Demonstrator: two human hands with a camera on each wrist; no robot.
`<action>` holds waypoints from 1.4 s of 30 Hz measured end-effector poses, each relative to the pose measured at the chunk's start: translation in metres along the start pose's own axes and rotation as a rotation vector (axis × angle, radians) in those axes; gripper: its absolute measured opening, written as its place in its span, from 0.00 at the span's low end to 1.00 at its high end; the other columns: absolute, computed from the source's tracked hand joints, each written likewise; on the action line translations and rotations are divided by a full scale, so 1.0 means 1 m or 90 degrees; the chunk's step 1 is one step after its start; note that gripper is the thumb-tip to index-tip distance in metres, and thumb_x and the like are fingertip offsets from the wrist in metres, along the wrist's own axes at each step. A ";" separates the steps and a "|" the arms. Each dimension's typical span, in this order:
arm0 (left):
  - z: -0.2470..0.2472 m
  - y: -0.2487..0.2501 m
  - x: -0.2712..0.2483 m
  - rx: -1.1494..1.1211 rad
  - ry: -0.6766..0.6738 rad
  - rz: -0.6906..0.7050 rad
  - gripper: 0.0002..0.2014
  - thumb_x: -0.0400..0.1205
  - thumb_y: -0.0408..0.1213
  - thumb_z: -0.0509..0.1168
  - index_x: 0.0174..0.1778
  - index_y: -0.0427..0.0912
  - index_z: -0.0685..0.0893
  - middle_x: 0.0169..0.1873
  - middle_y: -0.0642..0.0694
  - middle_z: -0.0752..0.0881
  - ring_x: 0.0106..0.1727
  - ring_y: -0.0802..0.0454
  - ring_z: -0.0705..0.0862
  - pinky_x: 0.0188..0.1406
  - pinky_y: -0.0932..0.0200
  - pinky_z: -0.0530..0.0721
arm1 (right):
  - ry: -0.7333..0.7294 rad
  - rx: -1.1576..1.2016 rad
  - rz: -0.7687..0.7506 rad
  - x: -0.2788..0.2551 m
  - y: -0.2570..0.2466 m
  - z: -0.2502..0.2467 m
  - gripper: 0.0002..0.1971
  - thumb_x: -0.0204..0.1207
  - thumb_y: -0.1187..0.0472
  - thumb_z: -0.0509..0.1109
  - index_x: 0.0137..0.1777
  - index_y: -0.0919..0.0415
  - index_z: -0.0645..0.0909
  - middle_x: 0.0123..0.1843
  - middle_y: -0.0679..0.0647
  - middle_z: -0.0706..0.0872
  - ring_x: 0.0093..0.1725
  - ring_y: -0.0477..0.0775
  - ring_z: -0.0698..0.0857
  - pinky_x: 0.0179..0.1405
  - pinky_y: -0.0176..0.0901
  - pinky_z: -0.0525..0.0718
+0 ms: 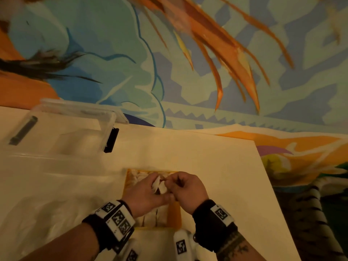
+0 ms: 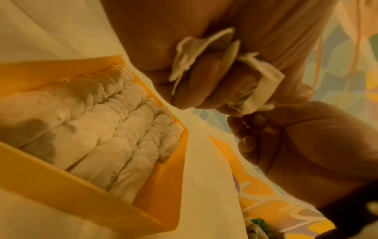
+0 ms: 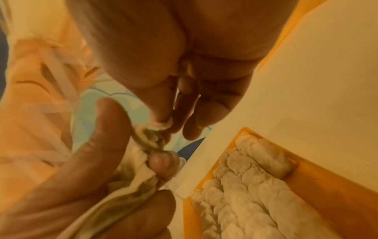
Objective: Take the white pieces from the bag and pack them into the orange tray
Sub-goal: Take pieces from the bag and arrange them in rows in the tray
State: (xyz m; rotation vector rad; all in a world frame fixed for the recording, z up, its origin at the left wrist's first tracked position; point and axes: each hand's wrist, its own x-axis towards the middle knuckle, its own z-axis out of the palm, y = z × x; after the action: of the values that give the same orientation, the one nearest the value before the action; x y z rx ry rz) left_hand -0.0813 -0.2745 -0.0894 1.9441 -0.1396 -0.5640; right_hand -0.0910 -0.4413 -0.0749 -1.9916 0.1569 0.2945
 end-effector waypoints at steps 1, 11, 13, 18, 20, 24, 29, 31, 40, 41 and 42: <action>0.001 0.003 -0.002 -0.016 0.003 0.004 0.31 0.58 0.70 0.74 0.53 0.59 0.82 0.47 0.61 0.89 0.49 0.61 0.88 0.55 0.51 0.86 | 0.007 0.008 0.001 -0.002 -0.001 -0.004 0.05 0.78 0.59 0.72 0.41 0.53 0.87 0.34 0.47 0.88 0.32 0.42 0.83 0.34 0.39 0.82; 0.007 0.002 -0.007 -0.119 0.061 -0.012 0.05 0.82 0.44 0.71 0.51 0.54 0.89 0.39 0.47 0.92 0.42 0.52 0.89 0.47 0.54 0.86 | 0.046 0.036 -0.029 -0.008 -0.002 -0.022 0.06 0.81 0.63 0.67 0.44 0.54 0.83 0.40 0.51 0.88 0.39 0.49 0.86 0.35 0.39 0.85; 0.006 0.000 -0.008 -0.105 0.059 -0.029 0.03 0.80 0.48 0.72 0.45 0.56 0.89 0.33 0.47 0.90 0.35 0.54 0.86 0.39 0.54 0.84 | 0.057 0.022 -0.039 -0.008 -0.003 -0.023 0.07 0.81 0.62 0.68 0.43 0.51 0.83 0.41 0.50 0.88 0.42 0.52 0.87 0.42 0.48 0.88; 0.006 -0.005 -0.003 -0.109 0.077 -0.001 0.04 0.79 0.49 0.73 0.43 0.56 0.89 0.32 0.47 0.90 0.33 0.56 0.86 0.37 0.56 0.83 | 0.078 0.045 -0.053 -0.005 -0.009 -0.019 0.04 0.79 0.57 0.70 0.47 0.45 0.83 0.44 0.46 0.88 0.46 0.49 0.87 0.50 0.53 0.89; 0.006 -0.006 0.000 -0.120 0.108 0.002 0.06 0.79 0.49 0.72 0.47 0.53 0.89 0.31 0.48 0.89 0.32 0.58 0.85 0.36 0.58 0.81 | 0.068 0.063 -0.043 -0.005 -0.010 -0.016 0.06 0.76 0.50 0.72 0.52 0.41 0.83 0.48 0.47 0.87 0.48 0.52 0.88 0.48 0.55 0.90; 0.008 -0.013 0.005 -0.104 0.119 0.011 0.15 0.74 0.59 0.72 0.48 0.53 0.90 0.32 0.47 0.89 0.33 0.56 0.85 0.36 0.57 0.81 | 0.028 0.044 -0.014 -0.005 -0.010 -0.016 0.03 0.79 0.60 0.71 0.50 0.57 0.85 0.42 0.56 0.89 0.39 0.53 0.89 0.36 0.43 0.89; 0.006 -0.023 0.006 -0.074 0.136 -0.007 0.09 0.77 0.53 0.73 0.45 0.52 0.89 0.31 0.53 0.89 0.29 0.63 0.83 0.31 0.67 0.77 | 0.018 0.003 -0.030 -0.005 -0.001 -0.009 0.02 0.74 0.55 0.74 0.43 0.51 0.85 0.38 0.51 0.88 0.37 0.51 0.86 0.39 0.46 0.86; 0.006 -0.027 0.007 -0.057 0.133 -0.003 0.11 0.76 0.56 0.73 0.44 0.52 0.89 0.34 0.54 0.89 0.36 0.60 0.86 0.35 0.67 0.78 | 0.003 -0.017 -0.027 -0.004 0.002 -0.005 0.02 0.71 0.54 0.74 0.39 0.48 0.84 0.37 0.51 0.88 0.38 0.54 0.87 0.42 0.51 0.87; -0.033 -0.049 0.007 0.182 0.209 -0.156 0.13 0.78 0.58 0.69 0.46 0.52 0.83 0.46 0.49 0.88 0.48 0.49 0.84 0.50 0.56 0.79 | 0.069 -0.228 0.039 0.024 0.024 -0.031 0.03 0.79 0.56 0.69 0.44 0.48 0.79 0.39 0.46 0.84 0.40 0.49 0.81 0.30 0.29 0.72; -0.038 -0.054 0.008 0.214 0.209 -0.178 0.15 0.78 0.58 0.68 0.50 0.51 0.82 0.51 0.47 0.88 0.52 0.47 0.84 0.52 0.57 0.79 | 0.063 -0.249 0.055 0.028 0.027 -0.032 0.02 0.79 0.55 0.68 0.45 0.48 0.78 0.41 0.48 0.84 0.42 0.52 0.82 0.32 0.33 0.73; -0.043 -0.060 0.008 0.236 0.207 -0.199 0.18 0.78 0.59 0.68 0.55 0.51 0.82 0.56 0.45 0.88 0.56 0.45 0.84 0.54 0.57 0.79 | 0.051 -0.270 0.069 0.032 0.030 -0.032 0.02 0.79 0.55 0.67 0.45 0.49 0.78 0.43 0.49 0.84 0.45 0.54 0.83 0.35 0.37 0.75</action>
State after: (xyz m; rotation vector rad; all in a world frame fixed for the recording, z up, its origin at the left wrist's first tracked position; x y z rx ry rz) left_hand -0.0642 -0.2155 -0.1310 2.4127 0.2908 -0.4354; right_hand -0.0635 -0.4825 -0.0969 -2.4209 0.2720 0.3379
